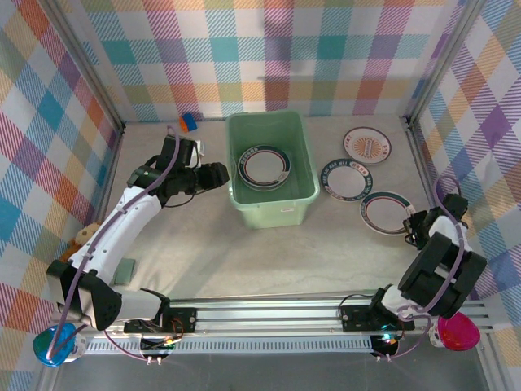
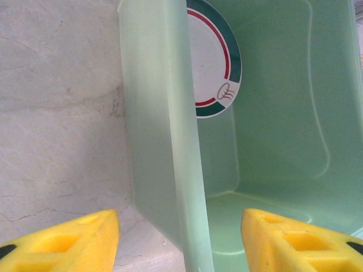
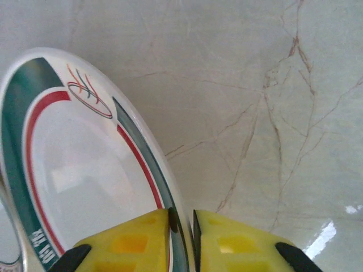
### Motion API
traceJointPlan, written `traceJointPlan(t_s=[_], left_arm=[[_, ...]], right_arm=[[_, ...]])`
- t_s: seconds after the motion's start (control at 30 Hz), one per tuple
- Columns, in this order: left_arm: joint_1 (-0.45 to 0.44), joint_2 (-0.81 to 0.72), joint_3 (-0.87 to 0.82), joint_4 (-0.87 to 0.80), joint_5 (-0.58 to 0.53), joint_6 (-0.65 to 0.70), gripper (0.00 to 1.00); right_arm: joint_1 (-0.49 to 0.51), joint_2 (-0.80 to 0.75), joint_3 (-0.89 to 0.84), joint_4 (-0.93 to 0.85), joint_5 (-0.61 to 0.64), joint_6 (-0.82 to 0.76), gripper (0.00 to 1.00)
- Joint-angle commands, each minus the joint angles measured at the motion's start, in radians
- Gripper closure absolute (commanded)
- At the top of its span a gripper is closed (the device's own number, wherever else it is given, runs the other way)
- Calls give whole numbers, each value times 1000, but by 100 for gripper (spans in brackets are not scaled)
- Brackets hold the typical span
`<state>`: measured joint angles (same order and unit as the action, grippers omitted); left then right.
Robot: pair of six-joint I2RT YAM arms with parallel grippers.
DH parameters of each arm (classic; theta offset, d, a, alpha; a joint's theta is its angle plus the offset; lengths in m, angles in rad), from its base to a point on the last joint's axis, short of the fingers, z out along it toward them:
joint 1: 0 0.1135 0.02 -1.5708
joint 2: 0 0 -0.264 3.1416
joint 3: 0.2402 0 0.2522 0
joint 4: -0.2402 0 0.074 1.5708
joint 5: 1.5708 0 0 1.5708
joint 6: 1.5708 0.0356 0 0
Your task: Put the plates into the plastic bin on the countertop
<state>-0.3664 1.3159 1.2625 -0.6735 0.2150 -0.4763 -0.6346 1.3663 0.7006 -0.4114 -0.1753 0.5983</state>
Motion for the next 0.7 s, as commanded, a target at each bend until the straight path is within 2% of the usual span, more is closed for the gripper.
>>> traceJointPlan(t_s=[0.0,0.47,0.67], left_arm=[[-9,-38,-14,23,-2,-1,41],[-9,-82,-14,31,-1,49,41],[-8,-96,-26,31,10,77,41]], right_arm=[[6,-66,10,-42,-24,29,84],[6,-315,96,-188,-63,122,99],[7,-412,157,-239,-114,180,100]])
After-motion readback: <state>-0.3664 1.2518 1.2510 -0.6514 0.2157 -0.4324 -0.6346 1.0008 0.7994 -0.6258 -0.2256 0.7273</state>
